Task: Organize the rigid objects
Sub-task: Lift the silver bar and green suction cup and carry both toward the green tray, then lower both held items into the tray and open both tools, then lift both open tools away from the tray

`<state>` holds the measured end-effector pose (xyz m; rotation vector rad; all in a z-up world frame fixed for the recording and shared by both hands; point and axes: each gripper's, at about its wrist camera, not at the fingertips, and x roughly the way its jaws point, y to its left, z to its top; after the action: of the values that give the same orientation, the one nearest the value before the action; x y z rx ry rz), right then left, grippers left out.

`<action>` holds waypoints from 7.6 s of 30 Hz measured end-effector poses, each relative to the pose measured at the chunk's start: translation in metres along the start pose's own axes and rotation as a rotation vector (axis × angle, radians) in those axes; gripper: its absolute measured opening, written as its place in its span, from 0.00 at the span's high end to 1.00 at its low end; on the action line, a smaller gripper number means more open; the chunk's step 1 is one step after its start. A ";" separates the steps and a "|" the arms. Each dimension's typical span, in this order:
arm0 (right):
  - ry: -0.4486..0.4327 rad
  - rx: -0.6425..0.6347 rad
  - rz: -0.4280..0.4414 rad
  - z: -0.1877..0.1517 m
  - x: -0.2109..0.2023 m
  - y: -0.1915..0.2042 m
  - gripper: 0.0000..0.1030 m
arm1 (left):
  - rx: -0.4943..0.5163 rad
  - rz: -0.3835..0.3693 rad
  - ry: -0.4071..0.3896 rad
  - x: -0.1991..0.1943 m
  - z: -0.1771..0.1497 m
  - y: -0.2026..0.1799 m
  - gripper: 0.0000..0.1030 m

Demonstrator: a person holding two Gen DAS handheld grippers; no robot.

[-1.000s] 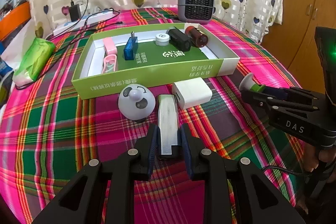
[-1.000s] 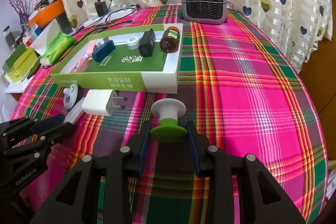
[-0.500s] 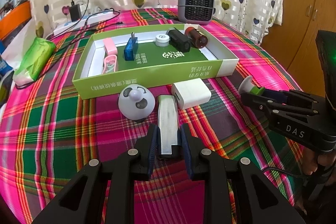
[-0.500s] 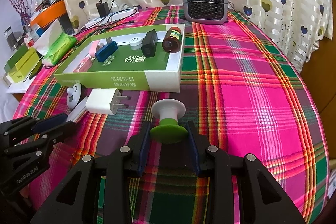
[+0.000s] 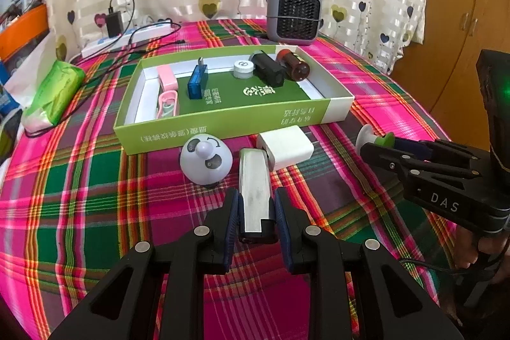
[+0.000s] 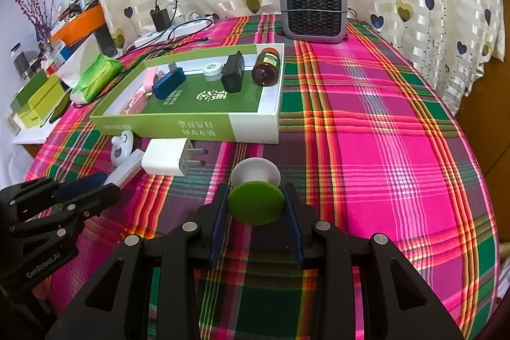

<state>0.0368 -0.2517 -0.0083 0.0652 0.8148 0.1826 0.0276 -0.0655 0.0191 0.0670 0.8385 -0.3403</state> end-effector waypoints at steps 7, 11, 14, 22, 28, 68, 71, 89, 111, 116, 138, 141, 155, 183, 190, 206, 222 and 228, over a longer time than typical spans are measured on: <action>-0.012 -0.003 0.002 0.001 -0.005 0.002 0.66 | 0.006 -0.011 -0.016 -0.007 0.001 -0.001 0.79; -0.014 -0.002 0.004 0.001 -0.006 0.003 0.66 | 0.000 -0.017 -0.016 -0.009 -0.001 -0.001 0.79; -0.015 -0.004 0.006 0.000 -0.007 0.004 0.66 | -0.001 -0.015 -0.006 -0.007 -0.003 -0.001 0.80; -0.012 0.000 0.012 -0.002 -0.005 0.004 0.66 | 0.000 -0.016 0.041 0.003 -0.013 0.000 0.81; -0.009 0.001 0.014 -0.003 -0.004 0.003 0.66 | 0.020 0.003 0.057 0.013 -0.008 0.000 0.79; -0.010 -0.021 0.021 -0.001 -0.007 0.015 0.66 | -0.024 -0.072 -0.042 -0.014 -0.004 0.011 0.80; -0.013 -0.026 0.021 0.000 -0.008 0.017 0.66 | -0.025 -0.074 -0.045 -0.016 -0.003 0.011 0.80; -0.065 -0.038 0.033 0.027 -0.016 0.024 0.66 | -0.025 -0.083 -0.082 -0.019 0.027 0.016 0.80; -0.052 -0.019 0.027 0.065 0.015 0.012 0.66 | -0.067 -0.106 -0.052 0.021 0.065 0.029 0.80; -0.047 -0.014 0.026 0.070 0.022 0.009 0.66 | -0.067 -0.105 -0.037 0.032 0.071 0.030 0.80; 0.027 -0.036 0.012 0.084 0.061 0.010 0.66 | -0.104 -0.119 0.035 0.071 0.084 0.039 0.88; 0.033 -0.038 0.010 0.085 0.064 0.010 0.66 | -0.105 -0.114 0.033 0.071 0.084 0.039 0.88; 0.020 -0.058 -0.007 0.084 0.072 0.014 0.66 | -0.110 -0.103 0.035 0.074 0.084 0.044 0.88; 0.023 -0.077 -0.029 0.075 0.067 0.025 0.58 | -0.117 -0.086 0.006 0.058 0.076 0.047 0.83; 0.007 -0.067 -0.036 0.072 0.058 0.028 0.58 | -0.100 -0.048 -0.012 0.045 0.071 0.045 0.82; -0.083 -0.066 -0.051 0.059 0.022 0.041 0.58 | -0.082 0.014 -0.068 0.011 0.051 0.044 0.81; -0.114 -0.054 -0.026 0.036 -0.001 0.045 0.58 | -0.097 0.022 -0.067 -0.004 0.027 0.041 0.80; -0.099 -0.051 -0.013 0.026 -0.002 0.044 0.58 | -0.098 0.023 -0.053 -0.003 0.018 0.039 0.80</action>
<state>0.0485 -0.2081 0.0162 0.0210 0.7118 0.1868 0.0510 -0.0311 0.0308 -0.0229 0.8005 -0.2776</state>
